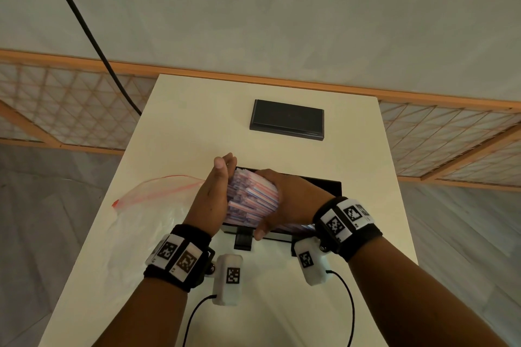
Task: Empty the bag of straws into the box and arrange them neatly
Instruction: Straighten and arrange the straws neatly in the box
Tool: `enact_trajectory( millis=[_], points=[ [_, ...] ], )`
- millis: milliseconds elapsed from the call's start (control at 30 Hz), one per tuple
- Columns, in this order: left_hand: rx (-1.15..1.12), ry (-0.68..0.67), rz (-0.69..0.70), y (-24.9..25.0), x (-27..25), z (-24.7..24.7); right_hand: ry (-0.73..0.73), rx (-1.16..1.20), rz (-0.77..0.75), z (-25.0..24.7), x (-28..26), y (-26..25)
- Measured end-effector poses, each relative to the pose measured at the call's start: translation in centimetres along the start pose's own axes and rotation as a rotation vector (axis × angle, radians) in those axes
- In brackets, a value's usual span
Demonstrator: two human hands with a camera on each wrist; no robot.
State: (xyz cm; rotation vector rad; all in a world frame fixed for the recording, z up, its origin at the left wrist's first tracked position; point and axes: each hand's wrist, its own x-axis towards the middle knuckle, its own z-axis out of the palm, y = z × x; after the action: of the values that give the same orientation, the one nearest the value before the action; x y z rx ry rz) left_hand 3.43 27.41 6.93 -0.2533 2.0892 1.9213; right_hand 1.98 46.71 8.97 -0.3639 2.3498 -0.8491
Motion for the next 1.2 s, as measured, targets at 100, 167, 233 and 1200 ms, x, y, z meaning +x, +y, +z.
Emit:
enact_trajectory(
  millis=[100,167,233,1200],
  points=[
    [0.04,-0.013,0.006,0.3,0.2,-0.1,0.091,-0.197,-0.002,0.3,0.1,-0.1],
    [0.02,0.011,0.008,0.2,0.4,0.0,0.153,-0.284,0.008,0.7,0.0,-0.1],
    [-0.012,0.045,0.019,-0.4,0.4,0.1,0.153,-0.275,0.021,1.2,0.0,0.0],
    [0.074,0.224,0.312,-3.3,-2.4,1.7,-0.03,0.057,-0.007,0.0,-0.5,0.1]
  ],
)
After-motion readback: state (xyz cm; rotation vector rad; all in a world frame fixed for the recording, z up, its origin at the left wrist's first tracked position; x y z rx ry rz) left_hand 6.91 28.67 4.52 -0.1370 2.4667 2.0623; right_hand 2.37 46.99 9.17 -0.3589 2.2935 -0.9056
